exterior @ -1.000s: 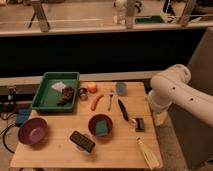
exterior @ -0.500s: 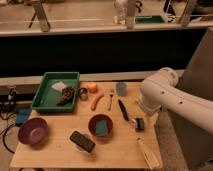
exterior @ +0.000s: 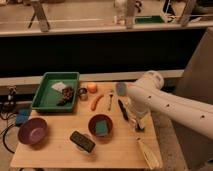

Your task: Wipe table surface with sponge

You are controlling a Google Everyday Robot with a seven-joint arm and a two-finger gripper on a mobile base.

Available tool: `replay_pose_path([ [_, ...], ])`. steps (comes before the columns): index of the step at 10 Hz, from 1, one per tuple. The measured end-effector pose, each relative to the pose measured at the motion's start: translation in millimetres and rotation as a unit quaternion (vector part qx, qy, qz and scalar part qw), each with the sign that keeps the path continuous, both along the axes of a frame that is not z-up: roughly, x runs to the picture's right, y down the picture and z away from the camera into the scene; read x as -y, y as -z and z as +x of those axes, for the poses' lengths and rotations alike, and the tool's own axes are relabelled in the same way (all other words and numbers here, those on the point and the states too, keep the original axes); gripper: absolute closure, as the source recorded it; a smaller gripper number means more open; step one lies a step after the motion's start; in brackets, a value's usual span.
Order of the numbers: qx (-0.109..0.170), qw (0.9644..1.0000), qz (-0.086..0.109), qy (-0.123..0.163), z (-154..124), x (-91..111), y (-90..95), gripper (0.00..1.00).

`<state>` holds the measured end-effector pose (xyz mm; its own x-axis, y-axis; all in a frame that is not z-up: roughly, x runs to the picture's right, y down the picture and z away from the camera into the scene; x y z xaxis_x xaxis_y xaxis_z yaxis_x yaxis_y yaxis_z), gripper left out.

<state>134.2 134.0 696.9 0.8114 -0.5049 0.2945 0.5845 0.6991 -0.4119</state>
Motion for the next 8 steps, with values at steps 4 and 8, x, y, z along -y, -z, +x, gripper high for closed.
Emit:
replay_pose_path([
  [4,0.022,0.9992,-0.001,0.032,-10.9,-6.2,-5.6,0.2],
  [8,0.054,0.9956,-0.001,0.077,-30.2,-14.7,-13.6,0.2],
])
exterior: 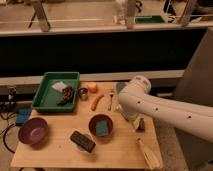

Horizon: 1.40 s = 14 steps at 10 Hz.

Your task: Wipe table surface with sponge

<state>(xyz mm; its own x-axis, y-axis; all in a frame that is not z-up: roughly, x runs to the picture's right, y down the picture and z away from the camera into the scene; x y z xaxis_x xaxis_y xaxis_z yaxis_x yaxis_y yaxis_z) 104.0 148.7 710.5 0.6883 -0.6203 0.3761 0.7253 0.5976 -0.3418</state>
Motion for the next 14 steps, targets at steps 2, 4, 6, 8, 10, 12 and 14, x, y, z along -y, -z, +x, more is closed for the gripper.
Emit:
replay_pose_path([
  [2,0.002,1.0,-0.002,0.001,-2.2,-3.3,-1.9,0.2],
  [4,0.01,0.9999,-0.004,0.008,-14.8,-7.7,-6.5,0.2],
  [6,0.033,0.9983,-0.003,0.047,-27.5,-12.5,-12.5,0.2],
  [8,0.037,0.998,-0.003,0.052,-33.0,-16.7,-16.1,0.2],
  [10,0.043,0.9975,-0.006,0.055,-41.3,-18.8,-20.0,0.2],
  [12,0.055,0.9963,-0.01,0.065,-48.2,-19.6,-26.4,0.2],
  [14,0.063,0.9955,-0.013,0.07,-47.9,-21.1,-33.5,0.2],
])
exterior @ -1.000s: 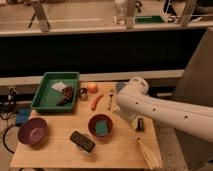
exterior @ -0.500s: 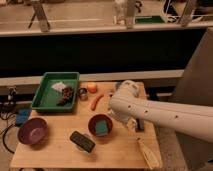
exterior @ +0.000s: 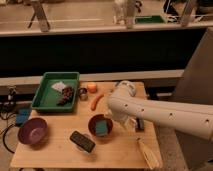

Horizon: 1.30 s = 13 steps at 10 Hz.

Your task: Wipe table surface with sponge

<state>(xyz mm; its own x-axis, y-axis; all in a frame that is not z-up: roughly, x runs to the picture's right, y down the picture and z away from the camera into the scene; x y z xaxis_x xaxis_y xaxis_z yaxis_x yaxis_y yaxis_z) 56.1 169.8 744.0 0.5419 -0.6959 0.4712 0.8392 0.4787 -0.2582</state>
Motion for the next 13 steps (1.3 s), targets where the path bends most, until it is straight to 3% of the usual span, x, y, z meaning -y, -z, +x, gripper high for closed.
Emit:
replay_pose_path([
  [13,0.045,0.9979,-0.036,0.03,-23.1,-10.7,-24.8,0.2],
])
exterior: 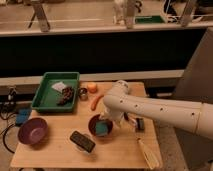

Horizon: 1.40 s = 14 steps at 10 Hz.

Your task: Wipe table surface with sponge

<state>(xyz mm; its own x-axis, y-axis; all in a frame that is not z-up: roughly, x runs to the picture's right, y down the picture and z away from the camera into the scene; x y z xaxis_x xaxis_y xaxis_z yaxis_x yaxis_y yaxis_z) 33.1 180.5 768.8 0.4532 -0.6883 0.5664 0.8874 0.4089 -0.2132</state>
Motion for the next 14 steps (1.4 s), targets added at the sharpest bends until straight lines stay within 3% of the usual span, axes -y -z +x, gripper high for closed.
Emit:
replay_pose_path([
  [7,0.01,0.9998,-0.015,0.008,-2.6,-4.3,-10.0,0.2],
  [11,0.055,0.9956,-0.007,0.076,-20.7,5.8,2.1,0.2],
  [14,0.091,0.9881,-0.001,0.124,-32.3,6.8,9.9,0.2],
])
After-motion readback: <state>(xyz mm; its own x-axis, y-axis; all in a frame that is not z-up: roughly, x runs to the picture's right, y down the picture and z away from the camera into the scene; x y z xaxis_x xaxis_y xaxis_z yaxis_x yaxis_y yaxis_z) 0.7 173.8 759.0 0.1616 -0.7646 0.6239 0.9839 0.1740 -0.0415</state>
